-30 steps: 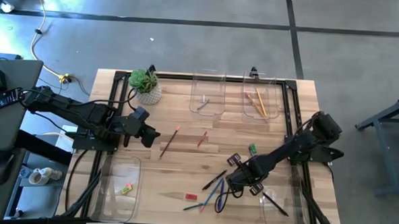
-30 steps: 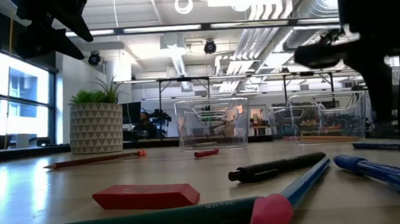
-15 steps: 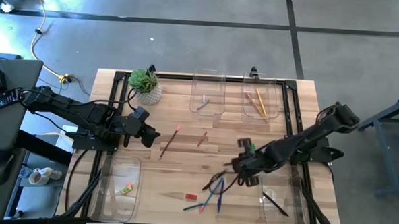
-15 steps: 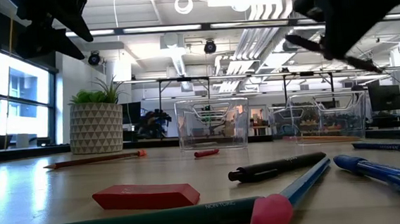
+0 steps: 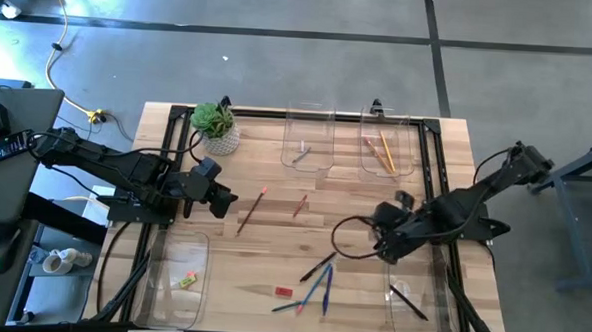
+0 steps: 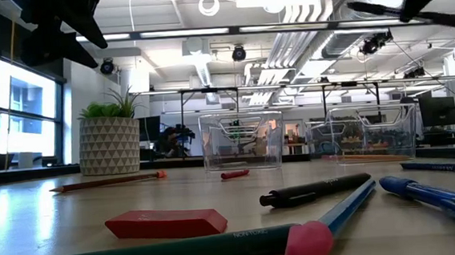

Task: Sort crayons/erasers/pens/pencils in bins
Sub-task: Put the purple pen into the bottom right transparent bin

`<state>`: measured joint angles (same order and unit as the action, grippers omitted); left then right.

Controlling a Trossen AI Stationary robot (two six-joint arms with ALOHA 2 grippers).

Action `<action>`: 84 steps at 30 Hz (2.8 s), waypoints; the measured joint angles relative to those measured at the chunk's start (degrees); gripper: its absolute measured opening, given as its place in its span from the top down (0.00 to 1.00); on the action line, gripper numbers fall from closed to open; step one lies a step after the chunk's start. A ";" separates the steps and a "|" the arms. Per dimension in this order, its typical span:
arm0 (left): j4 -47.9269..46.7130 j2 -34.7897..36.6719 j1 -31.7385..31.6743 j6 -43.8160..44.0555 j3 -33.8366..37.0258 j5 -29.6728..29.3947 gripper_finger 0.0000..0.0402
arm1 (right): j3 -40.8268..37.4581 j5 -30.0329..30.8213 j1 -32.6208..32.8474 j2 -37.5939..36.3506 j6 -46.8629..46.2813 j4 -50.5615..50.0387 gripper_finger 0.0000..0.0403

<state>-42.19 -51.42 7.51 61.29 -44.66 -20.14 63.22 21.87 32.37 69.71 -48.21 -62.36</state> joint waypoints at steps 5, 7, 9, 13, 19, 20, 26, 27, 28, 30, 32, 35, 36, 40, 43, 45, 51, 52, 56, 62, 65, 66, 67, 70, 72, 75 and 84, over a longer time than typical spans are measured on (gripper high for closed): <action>0.01 0.02 0.00 0.02 0.00 -0.02 0.55 | 0.01 -0.46 3.89 -1.76 -11.84 -5.54 0.99; 0.00 0.02 0.00 0.05 0.00 -0.02 0.55 | 0.02 -0.69 5.78 -2.00 -16.54 -7.60 0.99; 0.00 0.02 0.00 0.03 0.00 -0.02 0.55 | 0.02 -1.03 7.71 -1.99 -20.64 -8.99 0.99; 0.01 0.02 0.00 0.08 0.00 -0.05 0.55 | 0.02 -3.51 11.83 -1.99 -26.89 -9.82 0.99; 0.02 0.00 0.00 0.20 0.00 -0.22 0.55 | 0.02 -4.07 18.69 -1.94 -33.74 -9.84 0.99; 0.02 0.00 0.00 0.20 0.00 -0.22 0.55 | 0.02 -4.07 19.75 -1.94 -34.74 -9.84 0.99; 0.11 -0.45 0.00 1.79 0.00 -0.20 0.55 | 0.02 -4.07 26.03 -0.88 -40.44 -9.73 0.99; 0.11 -0.79 0.00 2.55 0.00 -0.16 0.55 | 0.00 -4.07 26.87 -0.50 -41.17 -9.51 0.99; 0.15 -1.16 0.00 3.05 0.00 0.01 0.55 | -0.19 -4.07 27.68 -0.14 -41.89 -9.03 0.99; 0.61 -2.21 0.01 3.08 0.00 0.22 0.55 | -0.30 -4.12 29.34 0.91 -43.33 -8.95 0.99; 1.98 -3.91 0.00 3.05 0.00 0.27 0.55 | -0.31 -4.42 30.88 1.99 -44.70 -8.62 0.99; 5.03 -6.31 0.02 3.02 0.00 0.28 0.55 | -0.31 -5.03 32.94 3.60 -46.87 -7.59 0.99; 5.76 -7.30 0.00 3.04 0.00 0.30 0.55 | -0.31 -5.45 33.50 4.16 -47.36 -7.30 0.99; 7.84 -10.81 0.02 3.04 0.00 0.40 0.55 | -0.35 -6.05 35.42 7.00 -49.44 -6.40 0.99; 8.87 -12.93 0.01 3.05 0.00 0.46 0.55 | -0.37 -6.76 36.17 9.54 -49.51 -5.18 0.99; 9.10 -14.17 0.02 3.04 -0.37 0.46 0.55 | -0.39 -8.65 36.43 11.56 -49.46 -4.41 0.99; 8.73 -17.40 0.02 -0.66 -4.82 0.42 0.55 | -0.39 -13.53 36.43 17.62 -48.91 0.03 0.99; 8.40 -17.94 0.01 -1.76 -5.77 0.27 0.55 | -0.39 -13.65 36.42 18.44 -48.88 0.65 0.99; 2.94 -20.23 0.00 -4.67 -10.52 -0.72 0.55 | -0.42 -13.88 36.42 20.79 -49.17 3.37 0.99; -8.89 -24.46 0.00 -4.93 -17.02 -1.91 0.58 | -0.42 -13.97 36.35 22.54 -49.47 5.52 0.99; -10.41 -26.37 0.00 -4.90 -18.14 -1.95 0.60 | -0.42 -13.92 36.27 23.01 -49.44 5.48 0.99; -10.69 -27.05 0.00 -4.71 -18.14 -1.95 0.60 | -0.42 -13.80 36.27 23.19 -49.44 5.46 0.99; -10.85 -27.77 0.00 -4.45 -18.12 -1.92 0.61 | -0.42 -13.65 36.27 23.32 -49.42 5.48 0.99; -10.79 -30.10 0.00 -4.49 -18.12 -0.97 0.61 | -1.91 -13.33 36.29 23.19 -49.47 7.06 0.99; -10.74 -31.80 0.00 -4.47 -18.12 0.05 0.61 | -3.89 -14.17 36.29 23.19 -49.46 9.43 0.99; -10.79 -34.21 0.00 -4.11 -18.05 0.97 0.61 | -5.90 -14.88 36.27 23.19 -49.40 12.47 0.99; -10.48 -37.29 -3.45 -1.44 -18.05 3.07 0.61 | -8.74 -15.05 35.42 23.17 -49.43 17.35 0.99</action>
<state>-52.68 -88.71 4.06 59.86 -62.72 -17.07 54.49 6.81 67.79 92.88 -97.64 -45.01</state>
